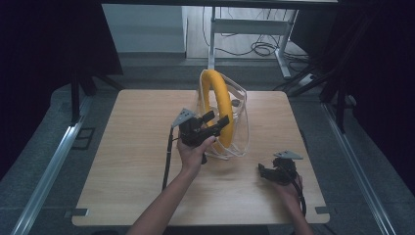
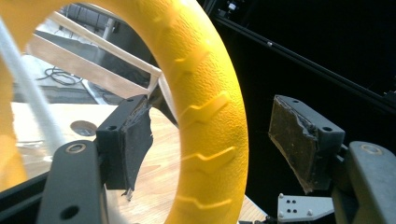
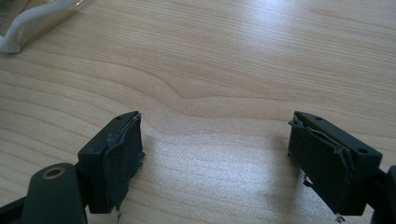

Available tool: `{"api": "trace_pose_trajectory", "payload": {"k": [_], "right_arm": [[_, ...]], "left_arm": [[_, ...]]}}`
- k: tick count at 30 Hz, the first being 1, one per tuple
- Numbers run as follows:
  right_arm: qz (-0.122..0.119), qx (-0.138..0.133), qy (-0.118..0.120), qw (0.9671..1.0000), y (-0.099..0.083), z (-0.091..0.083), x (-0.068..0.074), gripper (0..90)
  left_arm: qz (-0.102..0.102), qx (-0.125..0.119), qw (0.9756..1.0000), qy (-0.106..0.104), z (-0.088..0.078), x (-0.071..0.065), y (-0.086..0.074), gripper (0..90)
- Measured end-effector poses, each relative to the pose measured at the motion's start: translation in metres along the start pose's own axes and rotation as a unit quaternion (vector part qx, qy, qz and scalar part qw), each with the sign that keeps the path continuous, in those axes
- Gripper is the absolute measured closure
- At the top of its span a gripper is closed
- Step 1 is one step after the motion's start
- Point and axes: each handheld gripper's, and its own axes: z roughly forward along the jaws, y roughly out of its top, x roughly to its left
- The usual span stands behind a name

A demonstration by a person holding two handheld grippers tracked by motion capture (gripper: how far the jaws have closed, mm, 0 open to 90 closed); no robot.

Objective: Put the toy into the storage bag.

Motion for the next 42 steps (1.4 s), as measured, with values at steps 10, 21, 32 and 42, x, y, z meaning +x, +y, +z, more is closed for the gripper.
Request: {"api": "trace_pose_trajectory", "payload": {"k": [10, 21, 32, 42], "right_arm": [[0.0, 0.001, -0.001, 1.0, 0.0, 0.0, 0.0, 17.8], [0.003, 0.0, -0.005, 1.0, 0.0, 0.0, 0.0, 17.8], [0.003, 0.0, -0.006, 1.0, 0.0, 0.0, 0.0, 17.8], [0.003, 0.0, -0.005, 1.0, 0.0, 0.0, 0.0, 18.1]], "left_arm": [[0.005, 0.013, 0.9998, 0.014, -0.043, 0.021, 0.001, 30.2], [0.011, 0.031, 0.9986, 0.04, -0.096, 0.043, -0.011, 31.7], [0.013, 0.06, 0.9963, 0.061, -0.13, 0.057, -0.025, 31.5], [0.008, 0.068, 0.9931, 0.095, -0.145, 0.07, -0.035, 32.5]]}}
